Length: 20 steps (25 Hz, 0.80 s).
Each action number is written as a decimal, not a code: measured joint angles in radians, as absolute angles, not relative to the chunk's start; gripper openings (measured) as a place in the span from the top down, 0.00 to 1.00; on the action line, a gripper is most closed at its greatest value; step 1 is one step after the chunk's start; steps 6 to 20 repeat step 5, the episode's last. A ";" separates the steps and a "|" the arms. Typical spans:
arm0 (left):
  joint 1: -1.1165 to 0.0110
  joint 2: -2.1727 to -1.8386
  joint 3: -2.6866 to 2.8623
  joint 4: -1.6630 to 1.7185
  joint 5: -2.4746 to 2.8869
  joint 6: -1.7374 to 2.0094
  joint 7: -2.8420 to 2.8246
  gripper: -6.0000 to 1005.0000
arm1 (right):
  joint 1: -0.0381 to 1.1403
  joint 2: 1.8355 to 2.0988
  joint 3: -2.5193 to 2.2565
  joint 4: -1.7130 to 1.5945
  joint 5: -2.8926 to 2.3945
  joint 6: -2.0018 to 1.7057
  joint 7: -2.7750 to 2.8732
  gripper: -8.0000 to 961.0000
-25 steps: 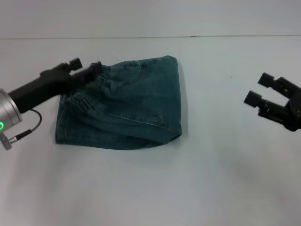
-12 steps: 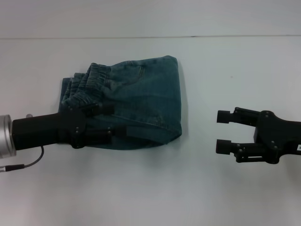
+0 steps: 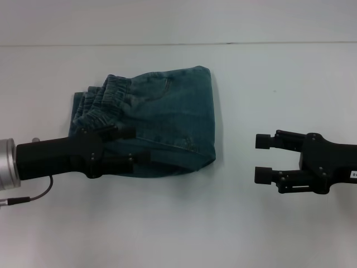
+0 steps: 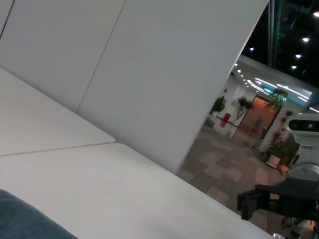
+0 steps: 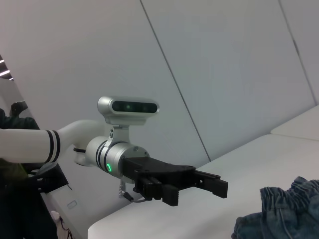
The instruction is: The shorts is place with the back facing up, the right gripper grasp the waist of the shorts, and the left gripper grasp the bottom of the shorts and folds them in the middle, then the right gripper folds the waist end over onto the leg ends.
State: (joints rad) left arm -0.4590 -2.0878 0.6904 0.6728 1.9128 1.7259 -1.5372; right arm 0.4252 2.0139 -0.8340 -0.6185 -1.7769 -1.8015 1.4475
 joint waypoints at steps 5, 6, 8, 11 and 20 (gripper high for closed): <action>-0.459 -2.088 0.693 0.672 1.913 1.726 -1.537 0.09 | 0.423 2.014 -0.830 -0.619 -1.778 -1.802 1.448 0.02; -0.459 -2.088 0.693 0.672 1.913 1.726 -1.537 0.09 | 0.423 2.014 -0.830 -0.619 -1.778 -1.802 1.448 0.02; -0.459 -2.088 0.693 0.672 1.913 1.726 -1.537 0.09 | 0.423 2.014 -0.830 -0.619 -1.778 -1.802 1.448 0.02; -0.459 -2.088 0.693 0.672 1.913 1.726 -1.537 0.09 | 0.423 2.014 -0.830 -0.619 -1.778 -1.802 1.448 0.02; -0.459 -2.088 0.693 0.672 1.913 1.726 -1.537 0.09 | 0.423 2.014 -0.830 -0.619 -1.778 -1.802 1.448 0.02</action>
